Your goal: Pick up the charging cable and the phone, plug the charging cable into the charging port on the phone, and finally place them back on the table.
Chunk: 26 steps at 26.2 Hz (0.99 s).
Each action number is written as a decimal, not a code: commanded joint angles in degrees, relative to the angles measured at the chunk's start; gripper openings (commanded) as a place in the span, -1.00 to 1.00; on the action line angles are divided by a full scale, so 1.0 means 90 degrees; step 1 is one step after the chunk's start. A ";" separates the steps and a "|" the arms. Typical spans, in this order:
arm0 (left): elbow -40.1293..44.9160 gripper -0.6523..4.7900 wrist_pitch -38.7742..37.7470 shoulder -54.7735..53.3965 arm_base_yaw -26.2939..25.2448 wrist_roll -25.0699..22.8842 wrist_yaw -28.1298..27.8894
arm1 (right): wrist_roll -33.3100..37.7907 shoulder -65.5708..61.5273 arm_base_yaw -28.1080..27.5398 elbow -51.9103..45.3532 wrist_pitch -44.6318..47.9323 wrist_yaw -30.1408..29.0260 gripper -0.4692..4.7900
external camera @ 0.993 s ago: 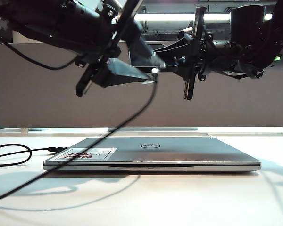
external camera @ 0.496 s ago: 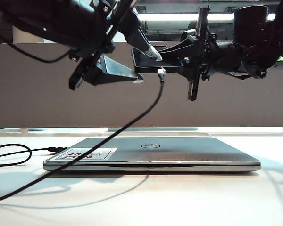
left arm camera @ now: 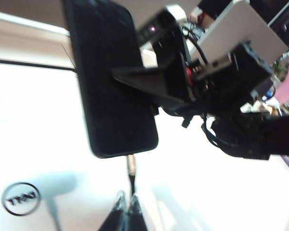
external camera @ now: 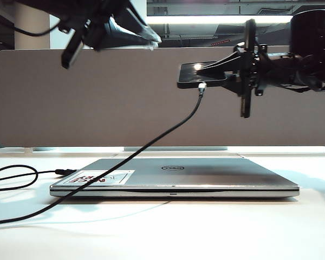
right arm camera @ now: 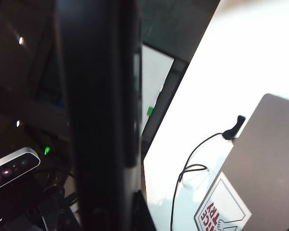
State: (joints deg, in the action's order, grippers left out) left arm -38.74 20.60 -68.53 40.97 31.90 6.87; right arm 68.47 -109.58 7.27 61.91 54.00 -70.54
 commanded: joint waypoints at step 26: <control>-0.1350 -0.78 -0.1928 0.0670 -0.0901 -0.1309 0.0000 | -0.3453 0.1430 -0.0401 0.0046 -0.5236 0.1127 -0.84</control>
State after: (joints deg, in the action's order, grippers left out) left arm -50.74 2.94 -62.81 32.75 20.36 6.85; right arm 42.92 -97.95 4.58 61.98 12.49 -58.85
